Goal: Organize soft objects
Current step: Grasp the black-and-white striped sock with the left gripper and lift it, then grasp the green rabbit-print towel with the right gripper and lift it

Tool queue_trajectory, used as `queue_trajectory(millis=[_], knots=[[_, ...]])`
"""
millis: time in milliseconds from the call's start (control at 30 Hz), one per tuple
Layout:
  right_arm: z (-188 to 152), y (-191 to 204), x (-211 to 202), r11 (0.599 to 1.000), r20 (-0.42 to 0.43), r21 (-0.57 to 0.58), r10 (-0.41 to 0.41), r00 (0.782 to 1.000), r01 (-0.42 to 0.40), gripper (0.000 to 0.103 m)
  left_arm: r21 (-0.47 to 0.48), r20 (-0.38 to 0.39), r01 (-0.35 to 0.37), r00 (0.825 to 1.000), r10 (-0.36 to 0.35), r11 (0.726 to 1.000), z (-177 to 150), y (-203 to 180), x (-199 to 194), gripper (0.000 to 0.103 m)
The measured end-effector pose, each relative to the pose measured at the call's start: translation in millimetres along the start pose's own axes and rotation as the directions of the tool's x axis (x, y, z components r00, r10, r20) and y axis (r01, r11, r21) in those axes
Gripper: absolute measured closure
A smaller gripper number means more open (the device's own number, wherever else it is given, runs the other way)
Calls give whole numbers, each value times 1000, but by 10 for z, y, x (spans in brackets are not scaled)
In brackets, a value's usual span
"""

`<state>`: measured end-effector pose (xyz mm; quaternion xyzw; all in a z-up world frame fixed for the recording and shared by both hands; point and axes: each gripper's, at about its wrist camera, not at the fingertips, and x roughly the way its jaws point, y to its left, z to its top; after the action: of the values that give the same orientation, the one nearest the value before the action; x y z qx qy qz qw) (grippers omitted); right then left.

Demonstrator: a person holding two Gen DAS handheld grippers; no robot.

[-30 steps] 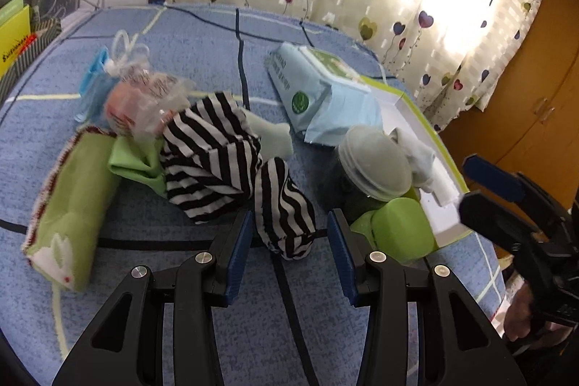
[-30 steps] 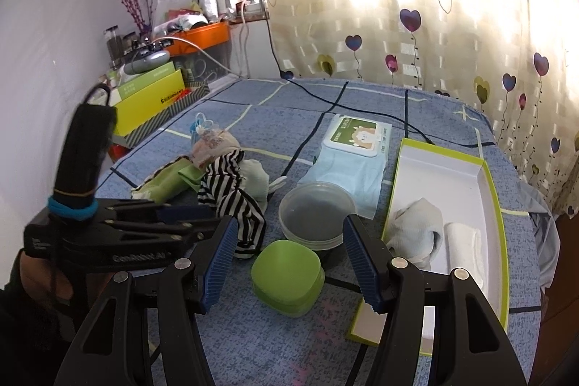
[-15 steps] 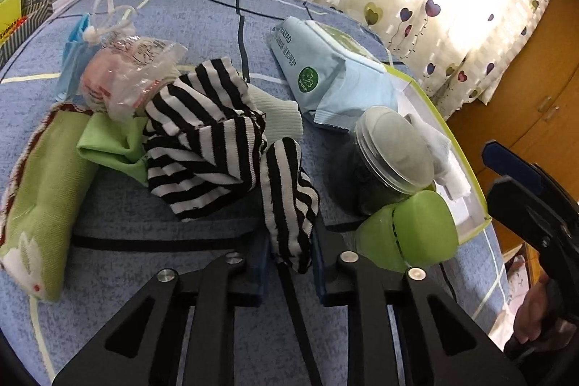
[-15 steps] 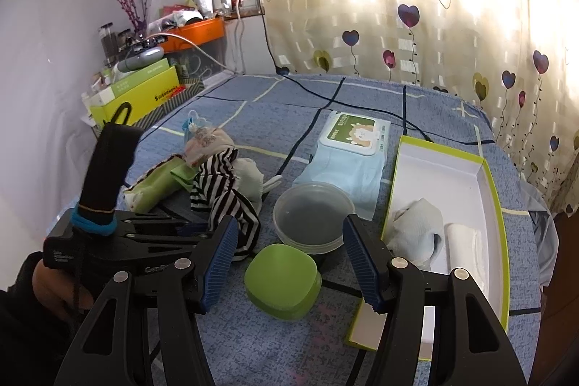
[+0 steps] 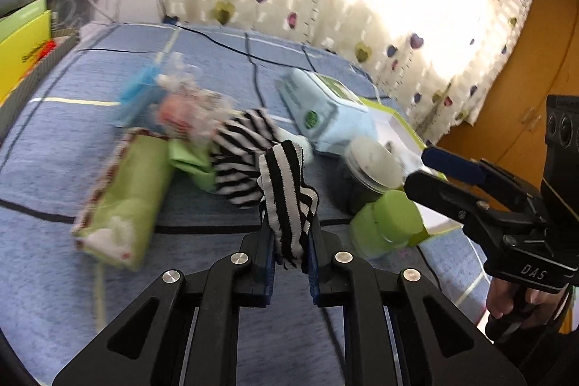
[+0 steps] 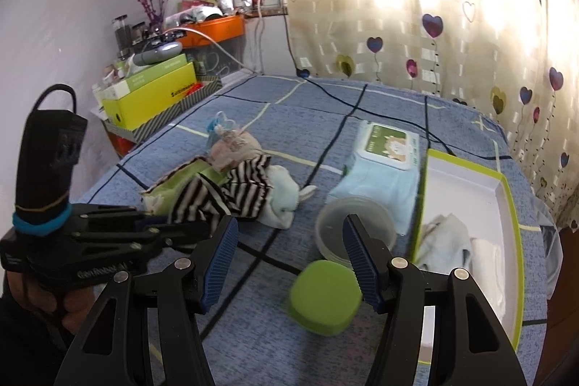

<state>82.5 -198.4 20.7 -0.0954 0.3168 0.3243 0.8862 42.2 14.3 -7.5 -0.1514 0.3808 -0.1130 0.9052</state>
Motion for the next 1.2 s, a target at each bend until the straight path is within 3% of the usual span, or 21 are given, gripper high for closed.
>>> queue_trajectory(millis=[533,933,1200], knots=[[132,645,534,991,-84,-57,113,990,-118,43,-126,100,-126,985,139,984,20,812,-462,88],[191,1102,1150,971,-207,-36,223,953,-235,43,-210,124,-154,976,182,966,-38,1306,-637,88],[240,1167,1506,970,-261,59,244,934,-237,43,-235,127,-144,976,177,961,-61,1507,-644,88]])
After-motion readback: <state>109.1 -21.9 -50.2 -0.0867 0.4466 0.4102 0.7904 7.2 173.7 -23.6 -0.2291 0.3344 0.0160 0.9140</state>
